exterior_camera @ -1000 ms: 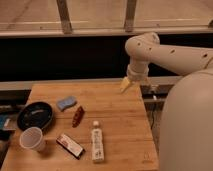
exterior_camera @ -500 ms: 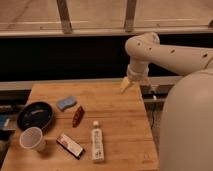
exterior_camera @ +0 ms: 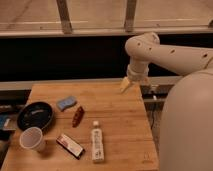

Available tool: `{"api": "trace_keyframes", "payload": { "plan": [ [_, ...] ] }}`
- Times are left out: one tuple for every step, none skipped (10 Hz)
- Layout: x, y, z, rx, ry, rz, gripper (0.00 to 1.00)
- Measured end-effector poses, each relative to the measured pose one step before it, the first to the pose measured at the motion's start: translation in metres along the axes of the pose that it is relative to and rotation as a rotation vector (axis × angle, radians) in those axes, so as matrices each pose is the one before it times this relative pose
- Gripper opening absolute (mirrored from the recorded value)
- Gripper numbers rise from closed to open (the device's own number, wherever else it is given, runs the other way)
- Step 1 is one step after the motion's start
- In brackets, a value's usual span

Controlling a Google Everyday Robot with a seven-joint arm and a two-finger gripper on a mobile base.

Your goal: Place the pepper on the white sponge

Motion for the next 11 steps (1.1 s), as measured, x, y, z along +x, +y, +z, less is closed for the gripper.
{"api": "trace_keyframes", "payload": {
  "plan": [
    [0.00001, 0.00001, -0.00001, 0.00003, 0.0, -0.00001, 0.8],
    [0.00016, 0.00005, 0.00012, 0.00026, 0.00034, -0.00037, 0.8],
    [0.00027, 0.00053, 0.00019, 0.00132, 0.00042, -0.00234, 0.8],
    [0.00191, 0.00347, 0.00238, 0.00398, 0.00438, -0.00372, 0.8],
    [-0.00132, 0.011, 0.00274, -0.00465, 0.00185, -0.00889, 0.8],
    [-0.00381, 0.0204, 0.00422, -0.00736, 0.00419, -0.01993, 0.8],
    [-0.00376, 0.01551, 0.00381, -0.00597, 0.00493, -0.01379, 0.8],
    [-0.00162, 0.00993, 0.00191, -0.00282, 0.00204, -0.00526, 0.8],
    [-0.00227, 0.01034, 0.00289, -0.00268, -0.00458, -0.00079, 0.8],
    [-0.00188, 0.01156, -0.00069, -0.0015, -0.02323, 0.00787, 0.8],
    [-0.00323, 0.00832, 0.00019, 0.00408, -0.02227, 0.00484, 0.8]
  ]
}}
